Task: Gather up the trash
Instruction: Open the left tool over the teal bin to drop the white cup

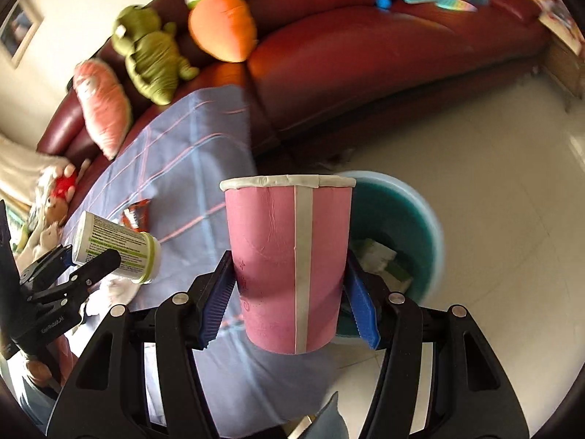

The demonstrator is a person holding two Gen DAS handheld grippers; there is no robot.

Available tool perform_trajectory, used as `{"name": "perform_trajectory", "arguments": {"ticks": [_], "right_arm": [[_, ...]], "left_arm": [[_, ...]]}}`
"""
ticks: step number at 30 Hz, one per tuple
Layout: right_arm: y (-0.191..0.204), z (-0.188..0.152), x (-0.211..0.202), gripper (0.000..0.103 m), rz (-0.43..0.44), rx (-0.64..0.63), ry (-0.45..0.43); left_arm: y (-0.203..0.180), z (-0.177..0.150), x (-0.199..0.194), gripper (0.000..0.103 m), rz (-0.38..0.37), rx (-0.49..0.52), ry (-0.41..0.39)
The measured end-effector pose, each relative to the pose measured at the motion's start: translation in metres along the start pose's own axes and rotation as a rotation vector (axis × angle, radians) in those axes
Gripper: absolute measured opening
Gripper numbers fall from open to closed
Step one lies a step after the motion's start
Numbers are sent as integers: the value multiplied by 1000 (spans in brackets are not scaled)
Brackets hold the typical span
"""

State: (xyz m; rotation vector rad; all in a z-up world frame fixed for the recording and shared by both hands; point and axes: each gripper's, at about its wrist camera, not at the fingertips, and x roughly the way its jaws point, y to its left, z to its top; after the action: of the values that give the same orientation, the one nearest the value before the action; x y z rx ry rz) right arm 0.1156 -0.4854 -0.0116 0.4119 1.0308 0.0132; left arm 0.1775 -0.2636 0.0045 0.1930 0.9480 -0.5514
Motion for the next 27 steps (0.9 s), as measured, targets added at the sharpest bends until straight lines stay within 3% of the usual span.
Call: {"name": "perform_trajectory", "arguments": {"ticks": [10,22,27], "right_arm": [[-68,-8,8,56,-21,100,27],[-92,-1,25,56,-28,134,62],[-95,3,30,56,-38,139,72]], "left_arm": [[-56,20,53,51,-46,57,73],[-80,27,122,52,-62,66,192],[-81,21,141,60,-41,70,233]]}}
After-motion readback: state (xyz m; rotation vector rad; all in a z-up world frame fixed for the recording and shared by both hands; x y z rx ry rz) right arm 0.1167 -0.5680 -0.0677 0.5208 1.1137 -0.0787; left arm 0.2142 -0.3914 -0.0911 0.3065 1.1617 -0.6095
